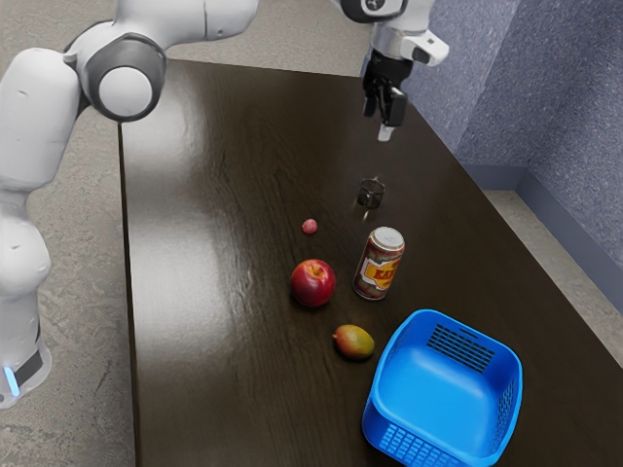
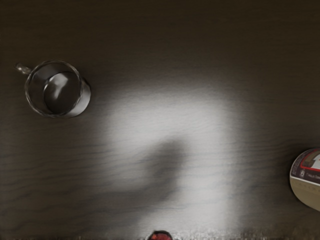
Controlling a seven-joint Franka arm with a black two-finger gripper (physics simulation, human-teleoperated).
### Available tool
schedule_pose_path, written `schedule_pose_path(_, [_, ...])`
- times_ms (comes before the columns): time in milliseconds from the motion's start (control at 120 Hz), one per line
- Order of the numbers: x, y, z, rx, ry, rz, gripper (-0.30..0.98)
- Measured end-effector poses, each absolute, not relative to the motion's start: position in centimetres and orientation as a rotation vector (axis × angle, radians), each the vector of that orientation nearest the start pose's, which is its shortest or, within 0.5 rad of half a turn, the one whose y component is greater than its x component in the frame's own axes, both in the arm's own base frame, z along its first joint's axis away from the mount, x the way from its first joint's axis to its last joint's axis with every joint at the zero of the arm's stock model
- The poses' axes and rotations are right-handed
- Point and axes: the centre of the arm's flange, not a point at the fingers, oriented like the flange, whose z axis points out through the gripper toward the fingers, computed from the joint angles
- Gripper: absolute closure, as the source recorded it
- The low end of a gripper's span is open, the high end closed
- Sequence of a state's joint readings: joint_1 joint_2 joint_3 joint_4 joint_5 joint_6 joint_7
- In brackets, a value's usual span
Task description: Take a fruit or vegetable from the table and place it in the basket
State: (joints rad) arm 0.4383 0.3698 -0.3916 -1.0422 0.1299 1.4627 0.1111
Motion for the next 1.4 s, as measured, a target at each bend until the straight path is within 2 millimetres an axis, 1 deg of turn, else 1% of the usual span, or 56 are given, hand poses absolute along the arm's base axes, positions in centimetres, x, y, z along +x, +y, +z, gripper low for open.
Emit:
schedule_pose_path(333, [63.4,10.7,64.7,-3.129,0.153,-0.073,0.0])
schedule_pose_path(383, [63.3,9.9,65.2,-3.126,0.186,-0.085,0.0])
schedule_pose_path(408, [63.2,8.7,65.8,-3.127,0.226,-0.098,0.0])
schedule_pose_path(475, [63.1,4.0,66.7,-3.135,0.372,-0.126,0.0])
schedule_pose_path(592, [63.0,-2.2,66.8,-3.13,0.566,-0.127,0.0])
schedule_pose_path(617, [63.0,-3.9,66.8,-3.12,0.613,-0.124,0.0])
schedule_pose_path(650, [62.9,-6.2,66.4,-3.104,0.674,-0.115,0.0])
schedule_pose_path(742, [62.6,-11.2,65.2,-3.066,0.814,-0.078,0.0])
schedule_pose_path(808, [62.0,-15.3,64.3,-3.037,0.92,-0.051,0.0])
schedule_pose_path(875, [61.1,-19.2,63.9,-3.006,1.019,-0.047,0.0])
schedule_pose_path(933, [60.2,-22.0,63.8,-2.982,1.087,-0.05,0.0])
schedule_pose_path(967, [59.6,-23.1,62.9,-2.962,1.11,-0.018,0.0])
schedule_pose_path(1000, [59.4,-23.0,61.6,-2.956,1.097,0.033,0.0])
schedule_pose_path(1033, [59.0,-22.2,60.1,-2.953,1.067,0.087,0.0])
schedule_pose_path(1058, [58.5,-21.6,59.5,-2.949,1.047,0.113,0.0])
schedule_pose_path(1108, [57.5,-20.3,58.9,-2.948,1.004,0.145,0.0])
schedule_pose_path(1192, [56.0,-19.2,57.7,-2.953,0.978,0.168,0.0])
schedule_pose_path(1292, [55.5,-18.8,56.1,-2.956,1.005,0.167,0.0])
schedule_pose_path(1400, [55.8,-19.1,55.7,-2.949,1.088,0.106,0.0])
